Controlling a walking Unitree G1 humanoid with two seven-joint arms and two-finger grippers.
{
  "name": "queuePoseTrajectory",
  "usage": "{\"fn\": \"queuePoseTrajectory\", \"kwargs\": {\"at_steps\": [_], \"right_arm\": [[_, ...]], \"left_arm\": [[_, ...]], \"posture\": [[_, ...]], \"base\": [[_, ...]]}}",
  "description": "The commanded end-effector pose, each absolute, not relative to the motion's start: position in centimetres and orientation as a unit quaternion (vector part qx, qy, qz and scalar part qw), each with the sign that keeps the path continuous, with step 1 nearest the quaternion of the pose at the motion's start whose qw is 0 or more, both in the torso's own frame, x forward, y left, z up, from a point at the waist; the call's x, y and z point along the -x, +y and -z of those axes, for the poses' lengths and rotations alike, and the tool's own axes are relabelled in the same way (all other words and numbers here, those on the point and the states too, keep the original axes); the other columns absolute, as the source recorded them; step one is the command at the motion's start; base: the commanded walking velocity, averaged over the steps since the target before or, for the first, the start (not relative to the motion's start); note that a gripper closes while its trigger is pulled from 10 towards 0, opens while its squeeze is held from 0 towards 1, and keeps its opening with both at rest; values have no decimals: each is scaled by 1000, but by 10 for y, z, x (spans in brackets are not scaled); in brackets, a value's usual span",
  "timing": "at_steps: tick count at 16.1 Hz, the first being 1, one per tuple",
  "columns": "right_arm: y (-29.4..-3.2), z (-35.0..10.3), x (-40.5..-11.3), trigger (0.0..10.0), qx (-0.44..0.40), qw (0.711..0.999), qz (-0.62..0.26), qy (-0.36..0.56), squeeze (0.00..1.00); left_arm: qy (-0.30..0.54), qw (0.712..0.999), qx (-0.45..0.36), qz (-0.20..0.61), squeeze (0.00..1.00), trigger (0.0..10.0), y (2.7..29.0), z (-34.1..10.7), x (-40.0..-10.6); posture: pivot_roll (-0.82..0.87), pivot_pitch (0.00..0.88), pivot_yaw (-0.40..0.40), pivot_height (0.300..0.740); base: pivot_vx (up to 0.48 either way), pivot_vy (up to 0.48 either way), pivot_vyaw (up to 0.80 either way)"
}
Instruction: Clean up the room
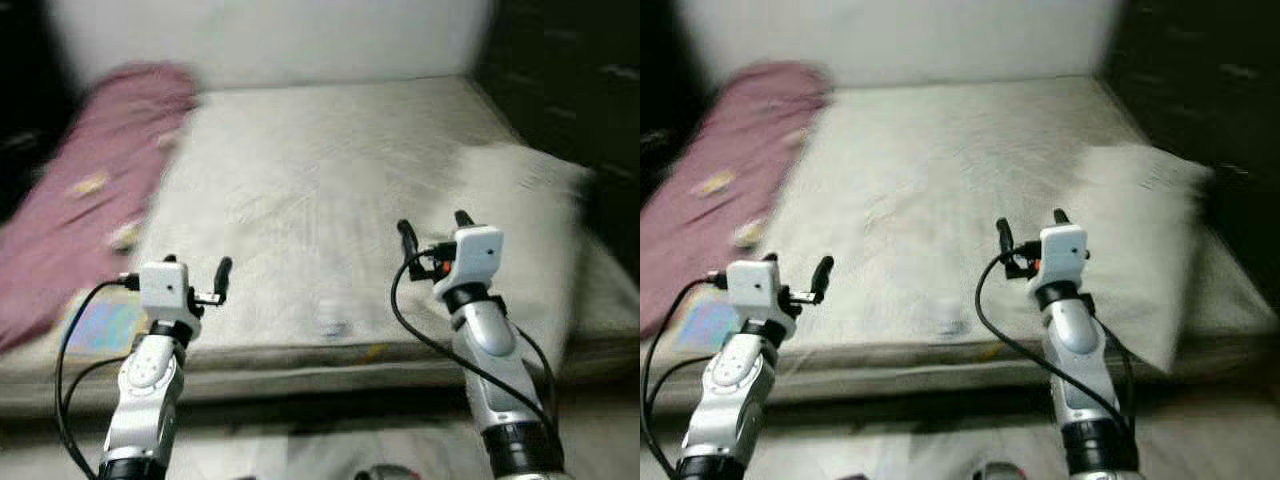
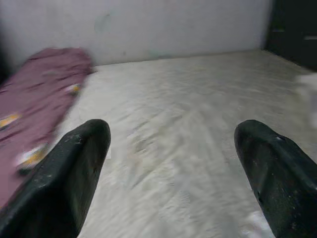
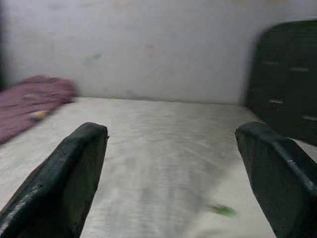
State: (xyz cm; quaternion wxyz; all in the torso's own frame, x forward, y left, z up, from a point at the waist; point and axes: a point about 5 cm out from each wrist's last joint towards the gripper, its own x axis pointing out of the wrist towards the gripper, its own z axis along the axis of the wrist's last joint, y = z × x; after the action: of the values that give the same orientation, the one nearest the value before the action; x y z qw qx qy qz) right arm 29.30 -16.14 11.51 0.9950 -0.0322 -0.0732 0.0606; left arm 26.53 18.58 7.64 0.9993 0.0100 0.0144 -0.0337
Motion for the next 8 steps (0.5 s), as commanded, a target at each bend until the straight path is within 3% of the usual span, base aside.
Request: {"fn": "queuePoseTrajectory", "kwargs": {"at_steps": [1, 6, 8], "right_arm": [[-165, -119, -293, 10000, 34, 995, -51, -79, 0], [-165, -119, -294, 10000, 36, 995, -51, -78, 0], [-166, -118, -294, 10000, 35, 996, -48, -72, 0]], "left_arm": [[6, 999, -8, 48, 0, 10000, 180, -80, -268], [9, 999, -10, 45, 0, 10000, 181, -80, -269], [7, 999, -11, 33, 0, 10000, 182, -80, -269]], "posture": [[-73, 0, 59, 740], [-73, 0, 60, 740], [-73, 0, 60, 740]], "base": [[326, 0, -488], [327, 0, 0], [0, 0, 0]]}}
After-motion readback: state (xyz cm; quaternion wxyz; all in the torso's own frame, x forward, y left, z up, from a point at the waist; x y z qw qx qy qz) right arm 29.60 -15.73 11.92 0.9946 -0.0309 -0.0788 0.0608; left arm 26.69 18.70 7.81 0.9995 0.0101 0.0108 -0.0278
